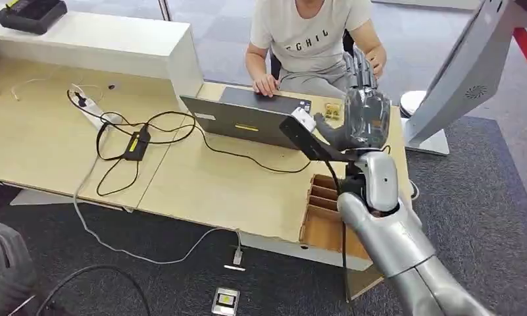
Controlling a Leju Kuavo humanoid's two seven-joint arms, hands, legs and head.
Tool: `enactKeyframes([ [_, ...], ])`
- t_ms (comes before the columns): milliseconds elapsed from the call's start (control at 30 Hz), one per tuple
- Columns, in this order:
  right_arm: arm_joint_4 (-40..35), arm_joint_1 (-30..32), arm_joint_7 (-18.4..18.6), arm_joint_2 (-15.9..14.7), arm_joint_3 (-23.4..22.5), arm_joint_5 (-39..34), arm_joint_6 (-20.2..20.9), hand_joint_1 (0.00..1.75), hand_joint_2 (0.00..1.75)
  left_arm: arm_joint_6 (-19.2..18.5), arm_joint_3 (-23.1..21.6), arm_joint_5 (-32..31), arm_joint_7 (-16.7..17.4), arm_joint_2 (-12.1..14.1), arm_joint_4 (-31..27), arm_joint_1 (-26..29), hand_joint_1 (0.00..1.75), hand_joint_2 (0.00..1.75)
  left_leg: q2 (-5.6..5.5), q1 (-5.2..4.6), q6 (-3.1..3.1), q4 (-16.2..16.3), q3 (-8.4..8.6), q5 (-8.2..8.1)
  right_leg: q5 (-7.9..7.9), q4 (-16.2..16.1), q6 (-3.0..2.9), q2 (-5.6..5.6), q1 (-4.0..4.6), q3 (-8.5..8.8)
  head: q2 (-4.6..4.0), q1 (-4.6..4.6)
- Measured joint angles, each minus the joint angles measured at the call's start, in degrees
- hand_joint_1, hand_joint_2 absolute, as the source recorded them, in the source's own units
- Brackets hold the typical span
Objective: Pass the card to the sensor for recognition and then transmit it.
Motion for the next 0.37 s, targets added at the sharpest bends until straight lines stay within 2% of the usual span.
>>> enactKeyframes([
  [200, -13.90, 11.12, -1.77, -5.11, -0.70, -6.92, -0.92, 0.00, 1.75, 0.00, 1.72, -4.87, 0.00, 0.41, -0.11, -0.33, 0.00, 1.75, 0.03, 0.01, 0.02, -0.01, -0.04, -0.03, -0.01, 0.00, 0.00, 0.04, 0.00, 0.01, 0.00, -0.02],
  [367, -21.83, 18.61, -3.67, -7.71, -0.68, -11.15, -1.77, 0.00, 1.75, 0.00, 4.66, -8.42, 0.00, -0.07, -0.72, 0.14, 0.00, 1.75, 0.03, 0.01, 0.02, -0.03, -0.06, -0.03, -0.03, -0.01, 0.00, 0.03, 0.00, 0.00, 0.00, -0.02],
])
